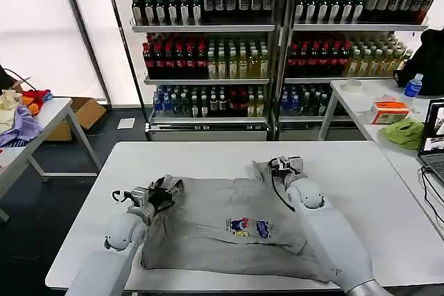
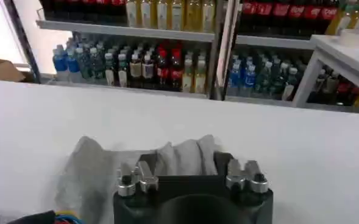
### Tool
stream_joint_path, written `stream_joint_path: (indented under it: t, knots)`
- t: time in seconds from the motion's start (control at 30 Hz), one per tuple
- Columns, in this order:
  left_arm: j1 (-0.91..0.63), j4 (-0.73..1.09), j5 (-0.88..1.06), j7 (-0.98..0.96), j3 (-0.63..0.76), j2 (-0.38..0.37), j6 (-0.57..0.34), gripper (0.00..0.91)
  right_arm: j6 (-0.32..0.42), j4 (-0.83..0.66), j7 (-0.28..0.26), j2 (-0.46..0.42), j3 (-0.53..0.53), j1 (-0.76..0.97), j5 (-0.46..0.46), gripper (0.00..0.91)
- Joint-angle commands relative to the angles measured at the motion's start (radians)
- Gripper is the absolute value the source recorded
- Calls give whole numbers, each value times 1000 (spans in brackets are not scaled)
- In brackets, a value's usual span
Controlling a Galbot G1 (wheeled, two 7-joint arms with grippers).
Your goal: Fold and organize the clothes.
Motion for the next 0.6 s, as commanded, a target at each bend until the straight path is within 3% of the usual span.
stream_joint_path:
  t: [0.03,0.17,0.6]
  knots:
    - [17,-4,6,-2,-3,-5,7,0,0,30,-6,-3,0,-33,-10,0]
    - [18,-21,46,-3,-5,-5,-1,0,44,65,-41,-12,15,-58,-67,0]
    - [35,-173,60,-48,-16,-21,-128,0,58,241,-5,-12,108,-102,-15,0]
